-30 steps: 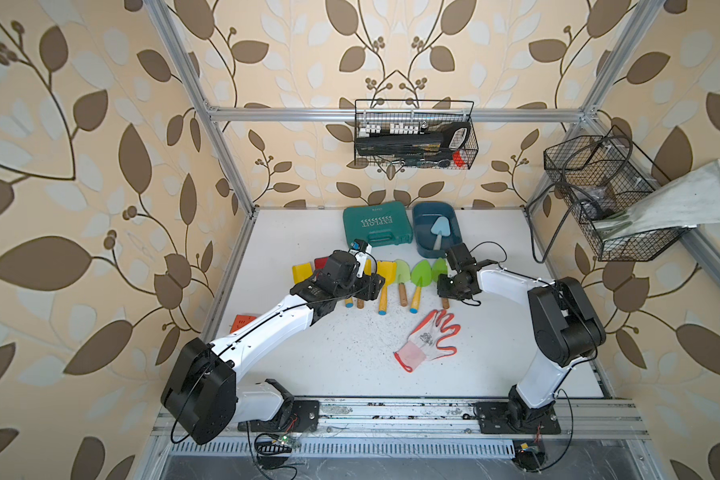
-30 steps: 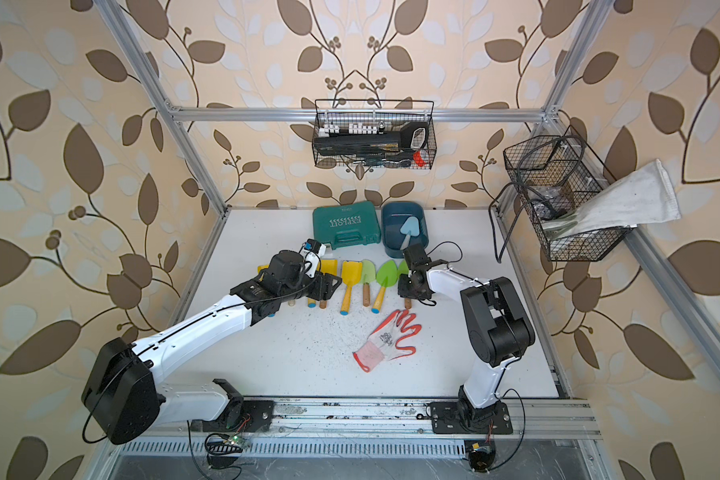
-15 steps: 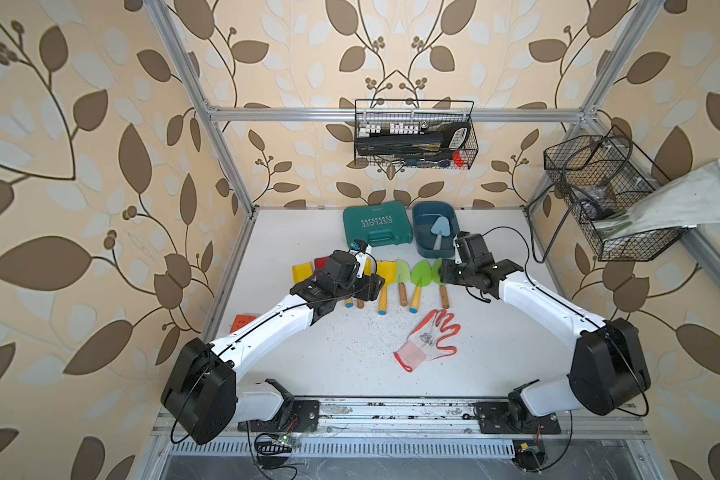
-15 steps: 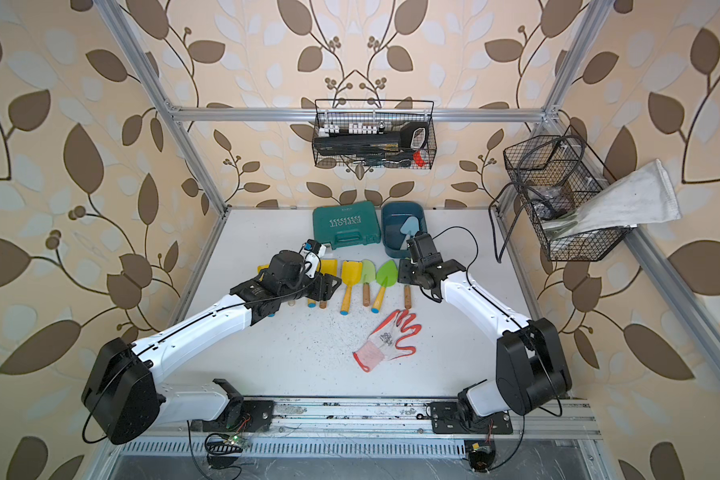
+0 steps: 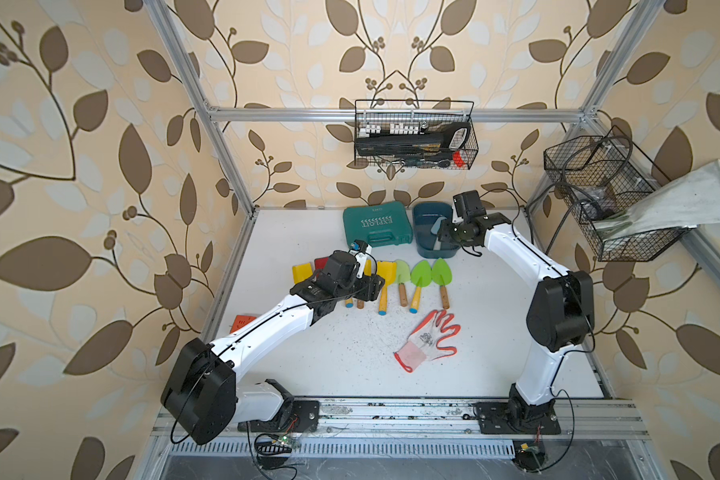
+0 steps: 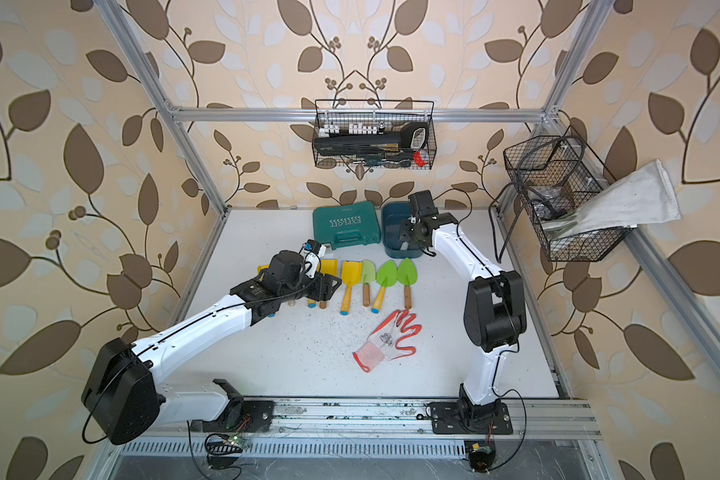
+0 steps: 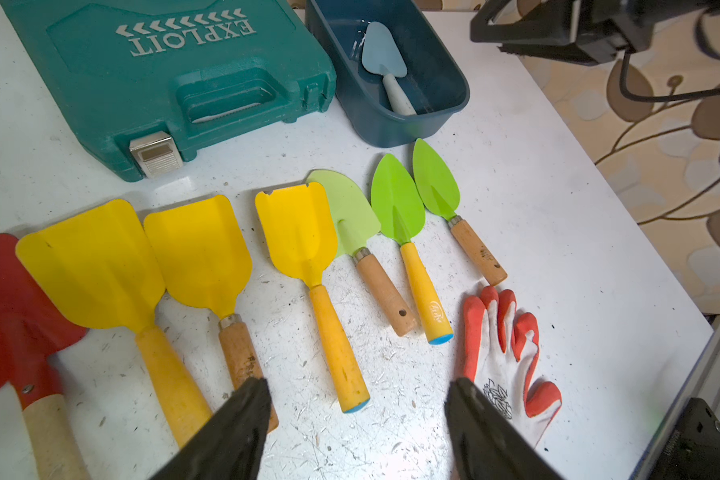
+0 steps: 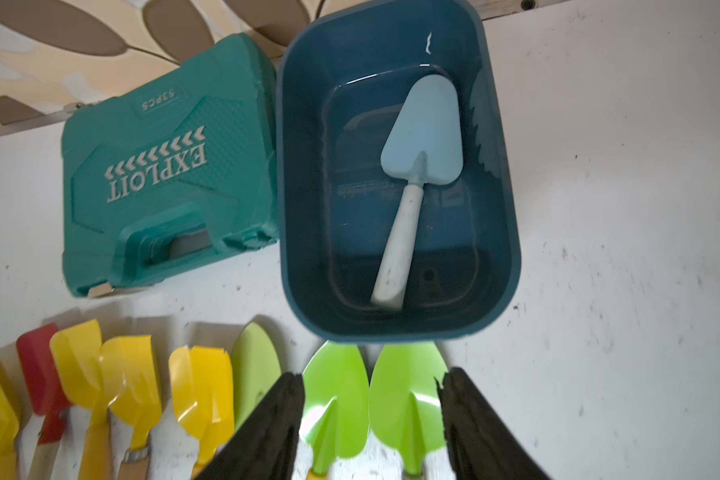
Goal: Take the shovel out of the storage box
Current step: Place the shovel at the center of the board, then pick up the shovel from the storage box.
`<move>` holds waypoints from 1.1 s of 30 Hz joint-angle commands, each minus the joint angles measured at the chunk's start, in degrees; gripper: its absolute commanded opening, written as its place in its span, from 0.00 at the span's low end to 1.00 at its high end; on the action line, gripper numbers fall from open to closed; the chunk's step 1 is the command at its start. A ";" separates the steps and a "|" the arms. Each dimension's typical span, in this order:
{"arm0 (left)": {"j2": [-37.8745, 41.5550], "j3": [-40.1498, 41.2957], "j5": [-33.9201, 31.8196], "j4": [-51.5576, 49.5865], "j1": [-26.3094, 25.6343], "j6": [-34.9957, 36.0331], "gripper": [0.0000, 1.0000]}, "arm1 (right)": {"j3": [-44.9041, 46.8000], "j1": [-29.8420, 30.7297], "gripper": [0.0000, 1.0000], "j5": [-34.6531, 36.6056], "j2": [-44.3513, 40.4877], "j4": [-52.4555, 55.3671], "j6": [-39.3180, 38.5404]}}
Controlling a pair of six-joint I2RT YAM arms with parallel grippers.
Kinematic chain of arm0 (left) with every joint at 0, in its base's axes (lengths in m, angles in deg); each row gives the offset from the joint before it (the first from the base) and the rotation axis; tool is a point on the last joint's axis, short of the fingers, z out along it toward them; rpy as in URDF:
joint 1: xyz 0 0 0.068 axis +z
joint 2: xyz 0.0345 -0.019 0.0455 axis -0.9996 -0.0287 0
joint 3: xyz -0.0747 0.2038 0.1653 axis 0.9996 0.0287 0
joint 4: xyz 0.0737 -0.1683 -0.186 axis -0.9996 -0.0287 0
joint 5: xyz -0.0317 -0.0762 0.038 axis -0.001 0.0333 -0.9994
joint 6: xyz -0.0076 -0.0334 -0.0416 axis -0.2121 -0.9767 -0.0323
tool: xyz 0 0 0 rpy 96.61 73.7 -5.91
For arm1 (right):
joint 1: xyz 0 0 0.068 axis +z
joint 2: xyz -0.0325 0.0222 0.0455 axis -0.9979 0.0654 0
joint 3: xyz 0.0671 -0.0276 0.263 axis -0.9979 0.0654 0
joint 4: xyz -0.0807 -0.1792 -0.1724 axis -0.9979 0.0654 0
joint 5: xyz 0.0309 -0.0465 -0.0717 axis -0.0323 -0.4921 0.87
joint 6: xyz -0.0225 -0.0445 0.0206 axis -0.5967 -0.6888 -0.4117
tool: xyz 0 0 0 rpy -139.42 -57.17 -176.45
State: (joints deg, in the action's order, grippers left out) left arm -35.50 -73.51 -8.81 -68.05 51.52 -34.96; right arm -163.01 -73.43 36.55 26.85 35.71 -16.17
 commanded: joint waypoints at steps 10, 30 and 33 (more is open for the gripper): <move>-1.93 -3.21 2.16 0.10 -0.36 -0.30 0.72 | -24.55 -2.16 0.57 -3.40 21.76 10.94 -2.84; -2.06 -3.23 2.16 0.08 -0.34 -0.55 0.72 | -39.12 -2.60 0.53 -0.52 37.46 17.42 1.31; -1.95 -3.31 1.90 -0.09 -0.34 -0.36 0.72 | -40.02 -2.58 0.46 -0.01 38.50 18.02 1.26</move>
State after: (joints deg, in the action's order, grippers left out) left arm -37.79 -74.58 -7.52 -68.51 51.52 -35.13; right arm -201.31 -75.79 36.74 63.26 51.82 -15.41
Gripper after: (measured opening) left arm 0.723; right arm 0.470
